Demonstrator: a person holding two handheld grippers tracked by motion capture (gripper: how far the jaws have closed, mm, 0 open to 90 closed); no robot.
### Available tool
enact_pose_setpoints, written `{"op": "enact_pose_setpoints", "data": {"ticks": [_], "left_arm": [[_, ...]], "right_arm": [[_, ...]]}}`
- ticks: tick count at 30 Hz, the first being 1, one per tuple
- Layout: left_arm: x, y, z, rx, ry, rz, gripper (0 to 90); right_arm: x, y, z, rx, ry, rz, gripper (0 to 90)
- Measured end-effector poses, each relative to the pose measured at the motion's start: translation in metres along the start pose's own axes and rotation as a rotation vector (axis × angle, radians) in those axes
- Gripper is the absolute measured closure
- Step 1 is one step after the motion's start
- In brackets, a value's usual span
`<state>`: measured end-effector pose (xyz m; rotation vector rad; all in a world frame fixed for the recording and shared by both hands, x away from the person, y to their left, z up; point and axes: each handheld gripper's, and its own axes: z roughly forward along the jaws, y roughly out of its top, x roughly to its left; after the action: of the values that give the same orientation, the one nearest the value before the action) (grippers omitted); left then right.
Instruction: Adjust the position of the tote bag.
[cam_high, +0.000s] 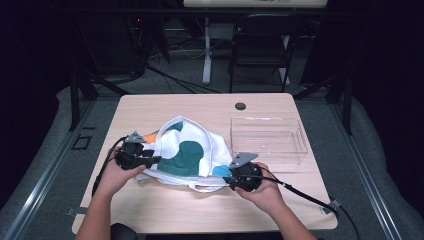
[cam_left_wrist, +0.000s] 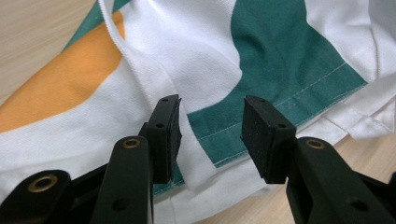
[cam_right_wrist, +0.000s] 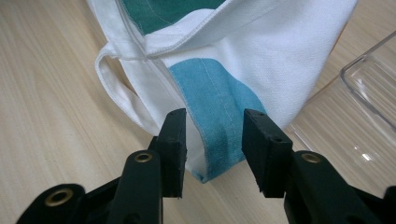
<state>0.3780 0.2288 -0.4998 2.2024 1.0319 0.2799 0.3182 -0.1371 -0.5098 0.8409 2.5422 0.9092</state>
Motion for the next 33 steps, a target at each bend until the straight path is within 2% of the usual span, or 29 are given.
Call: {"op": "enact_pose_setpoints", "data": {"ticks": [3,4,7,9,11,15,18,25,27,30,31,32,33], "left_arm": [[0.002,-0.002,-0.002,-0.027,0.018,-0.01,56.9],[0.004,-0.002,-0.002,-0.039,0.047,-0.031,55.5],[0.006,-0.001,-0.003,-0.037,0.051,-0.038,54.1],[0.007,-0.001,-0.005,-0.049,0.03,-0.048,56.1],[0.007,0.001,-0.006,-0.038,0.028,-0.043,57.2],[0.005,0.0,-0.005,-0.02,0.063,-0.038,57.4],[0.005,-0.002,-0.005,-0.004,0.059,-0.04,57.8],[0.002,-0.008,-0.003,0.033,0.063,-0.034,58.7],[0.001,-0.01,-0.001,0.042,0.059,-0.038,58.7],[0.001,-0.012,0.002,0.054,0.058,-0.035,58.3],[0.001,-0.013,0.005,0.061,0.061,-0.035,58.3],[0.0,-0.015,0.008,0.071,0.064,-0.033,56.8],[0.0,-0.015,0.01,0.076,0.067,-0.032,56.5]], "right_arm": [[0.0,-0.001,0.0,-0.005,-0.019,-0.004,59.5],[0.001,-0.001,0.0,-0.016,-0.018,0.002,59.5],[0.001,-0.002,-0.001,-0.026,-0.02,0.015,59.3],[0.0,-0.002,-0.003,-0.04,-0.027,0.02,59.4],[-0.002,-0.002,-0.004,-0.046,-0.016,0.028,59.4],[-0.004,-0.003,-0.005,-0.052,-0.018,0.043,58.8],[-0.006,-0.003,-0.006,-0.067,-0.017,0.056,58.5],[-0.012,0.002,-0.011,-0.176,-0.027,0.087,57.3],[-0.013,0.002,-0.01,-0.194,-0.01,0.096,56.6],[-0.013,0.003,-0.009,-0.199,-0.008,0.098,57.1],[-0.013,0.004,-0.009,-0.199,0.001,0.103,57.6],[-0.014,0.004,-0.009,-0.188,0.03,0.1,57.8],[-0.014,0.004,-0.009,-0.189,0.025,0.103,57.5]]}}
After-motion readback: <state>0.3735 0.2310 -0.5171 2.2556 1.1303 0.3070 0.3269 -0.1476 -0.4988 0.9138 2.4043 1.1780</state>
